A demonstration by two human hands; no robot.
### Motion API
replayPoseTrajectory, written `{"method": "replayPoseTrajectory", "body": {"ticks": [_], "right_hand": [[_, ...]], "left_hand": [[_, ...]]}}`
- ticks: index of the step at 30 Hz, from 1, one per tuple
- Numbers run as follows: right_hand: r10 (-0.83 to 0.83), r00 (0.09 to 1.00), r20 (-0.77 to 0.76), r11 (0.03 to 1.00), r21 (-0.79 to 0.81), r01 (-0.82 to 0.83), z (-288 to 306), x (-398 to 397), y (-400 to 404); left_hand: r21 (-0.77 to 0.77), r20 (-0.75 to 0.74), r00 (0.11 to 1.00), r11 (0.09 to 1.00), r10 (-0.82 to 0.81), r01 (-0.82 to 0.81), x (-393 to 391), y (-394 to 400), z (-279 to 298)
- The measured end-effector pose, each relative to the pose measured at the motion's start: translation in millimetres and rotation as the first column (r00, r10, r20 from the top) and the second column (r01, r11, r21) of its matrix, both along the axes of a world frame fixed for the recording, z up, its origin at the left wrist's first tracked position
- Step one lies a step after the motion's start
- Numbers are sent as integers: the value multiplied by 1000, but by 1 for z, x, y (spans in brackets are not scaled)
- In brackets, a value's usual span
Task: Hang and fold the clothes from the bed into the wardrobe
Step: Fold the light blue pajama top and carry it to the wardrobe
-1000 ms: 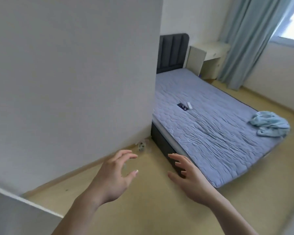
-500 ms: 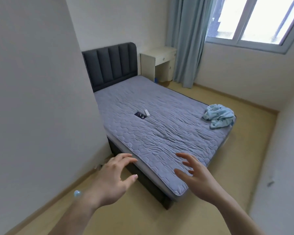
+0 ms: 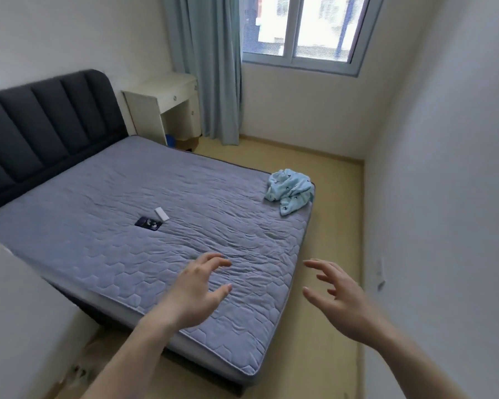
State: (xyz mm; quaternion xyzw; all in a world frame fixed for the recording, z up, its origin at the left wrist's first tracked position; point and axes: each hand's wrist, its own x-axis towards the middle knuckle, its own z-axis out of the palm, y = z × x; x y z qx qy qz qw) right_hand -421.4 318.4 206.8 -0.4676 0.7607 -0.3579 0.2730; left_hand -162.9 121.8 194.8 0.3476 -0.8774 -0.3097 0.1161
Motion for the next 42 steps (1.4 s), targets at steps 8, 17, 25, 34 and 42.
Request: {"method": "replayPoseTrajectory", "body": {"ticks": [8,17,25,34,42], "right_hand": [[-181,983,31,982,65,178,-9,-100,-19],[-73,995,63,993,99,67,-47,-244,-122],[49,996,69,984,167,-60,-61,-409,-222],[150,983,105,957,236,-171,-94,-517,-353],[132,986,107,921,355,-161,-148,-595,-448]], "left_hand": [[32,32,980,980,-197,196,-154,-61,1],[57,64,994,995,-89,86,-269,-137,-23],[113,98,988,985,116,-127,-373,-186,-44],[232,159,948,923,275,-306,-446,-251,-84],[301,204,930,884,306,-357,-530,-349,-133]]}}
